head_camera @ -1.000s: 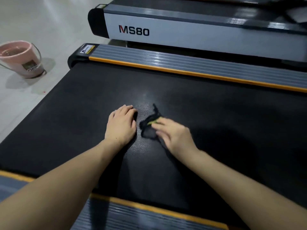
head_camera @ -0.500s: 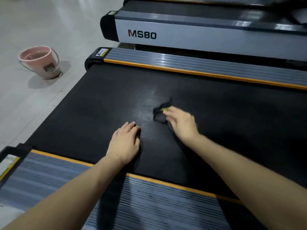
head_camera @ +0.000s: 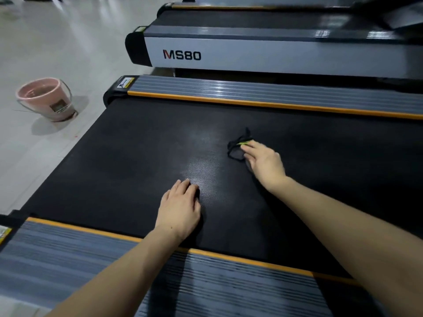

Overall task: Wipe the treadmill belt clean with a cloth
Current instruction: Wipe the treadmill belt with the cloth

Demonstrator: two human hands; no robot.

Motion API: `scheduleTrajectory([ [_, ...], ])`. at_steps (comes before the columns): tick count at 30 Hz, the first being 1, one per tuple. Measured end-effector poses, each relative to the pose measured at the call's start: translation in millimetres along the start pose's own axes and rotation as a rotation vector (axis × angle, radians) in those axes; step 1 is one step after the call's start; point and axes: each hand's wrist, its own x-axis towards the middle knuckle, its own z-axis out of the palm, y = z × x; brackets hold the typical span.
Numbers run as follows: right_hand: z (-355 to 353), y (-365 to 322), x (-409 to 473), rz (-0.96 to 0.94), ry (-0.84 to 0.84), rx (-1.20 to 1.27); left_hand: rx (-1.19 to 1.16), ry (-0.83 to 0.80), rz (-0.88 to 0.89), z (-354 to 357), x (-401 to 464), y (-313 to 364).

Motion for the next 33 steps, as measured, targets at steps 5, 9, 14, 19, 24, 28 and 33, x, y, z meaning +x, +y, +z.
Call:
scheduleTrajectory([
  [5, -31, -20, -110, -0.392, -0.197, 0.13, 0.0, -0.024, 0.004, 9, -2, 23],
  [9, -34, 10, -92, -0.553, -0.173, 0.065, 0.007, -0.013, -0.014, 11, -6, 35],
  [14, -26, 79, 8, -0.074, -0.03, -0.171, -0.041, 0.001, -0.046, 12, -11, 49],
  [19, -42, 38, -56, -0.169, -0.032, -0.01, -0.054, -0.017, -0.041, 18, -29, 66],
  [24, -64, 24, -126, -0.532, -0.239, 0.112, -0.067, -0.004, -0.033, 24, -37, 66],
  [28, -45, 85, -57, -0.461, -0.097, -0.11, -0.069, 0.061, -0.002, 26, -36, 69],
  [33, -56, 118, -21, 0.195, 0.029, -0.186, -0.162, 0.126, 0.011, 23, -40, 64],
])
